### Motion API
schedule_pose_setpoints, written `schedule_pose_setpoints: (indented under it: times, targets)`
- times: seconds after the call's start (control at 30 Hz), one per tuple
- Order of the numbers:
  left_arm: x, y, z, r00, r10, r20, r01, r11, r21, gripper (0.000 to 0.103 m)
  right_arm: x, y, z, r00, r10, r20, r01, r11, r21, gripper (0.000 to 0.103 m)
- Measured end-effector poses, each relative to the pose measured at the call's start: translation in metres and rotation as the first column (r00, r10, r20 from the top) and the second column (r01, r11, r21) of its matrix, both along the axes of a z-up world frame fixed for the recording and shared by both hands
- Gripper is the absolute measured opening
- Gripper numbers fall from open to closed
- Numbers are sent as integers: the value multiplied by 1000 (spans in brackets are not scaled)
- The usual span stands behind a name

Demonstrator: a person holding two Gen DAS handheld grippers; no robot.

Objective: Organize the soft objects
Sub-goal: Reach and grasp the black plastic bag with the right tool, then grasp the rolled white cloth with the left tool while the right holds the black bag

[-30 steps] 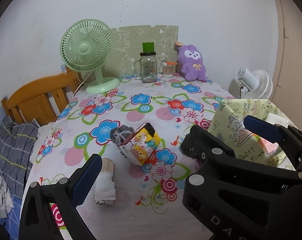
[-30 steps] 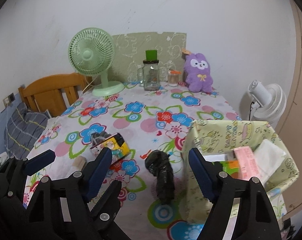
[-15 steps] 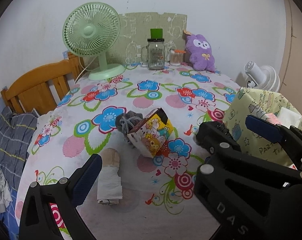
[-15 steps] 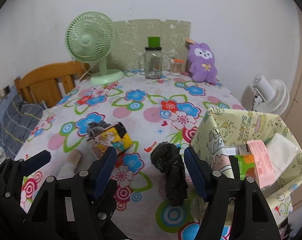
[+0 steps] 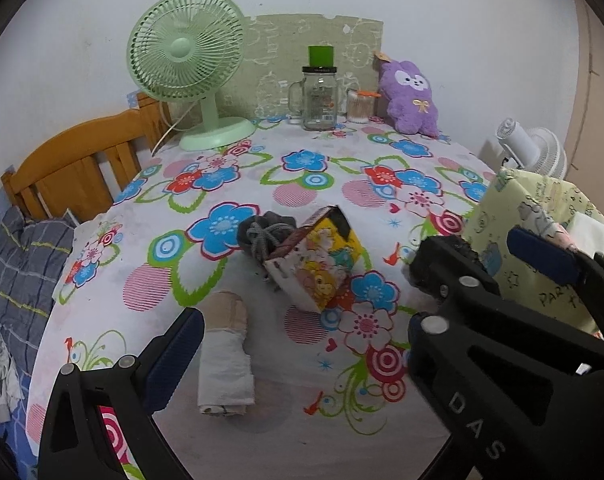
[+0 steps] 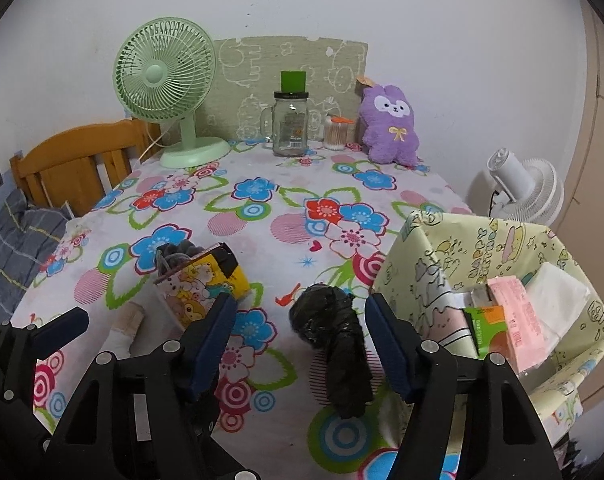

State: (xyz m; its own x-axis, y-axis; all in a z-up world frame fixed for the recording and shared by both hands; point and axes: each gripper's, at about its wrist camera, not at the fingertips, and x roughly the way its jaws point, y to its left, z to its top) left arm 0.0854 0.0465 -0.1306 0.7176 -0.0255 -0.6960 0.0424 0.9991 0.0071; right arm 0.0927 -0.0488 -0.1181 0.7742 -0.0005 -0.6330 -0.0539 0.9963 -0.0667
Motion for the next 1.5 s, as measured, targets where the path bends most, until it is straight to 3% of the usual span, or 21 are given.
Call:
schedule_pose_setpoints:
  times: [0.8, 0.87, 0.97, 1.07, 1.5]
  targets:
    - [17, -1, -33, 996, -1, -87, 4, 1000, 25, 103, 17, -5, -40, 989, -125, -81, 127, 992, 16, 63]
    - [18, -1, -35, 996, 3, -90, 0, 999, 37, 102, 19, -4, -43, 988, -124, -92, 125, 992, 13, 59]
    - [20, -1, -38, 995, 8, -97, -4, 999, 50, 102, 22, -3, -48, 986, -115, -120, 116, 993, 1, 44]
    - [21, -1, -40, 995, 15, -100, -8, 998, 66, 102, 25, -2, -50, 987, -101, -127, 99, 995, -18, 20]
    - [16, 12, -30, 996, 43, -72, -39, 998, 58, 102, 24, 9, -43, 993, -32, -115, 35, 999, 24, 12]
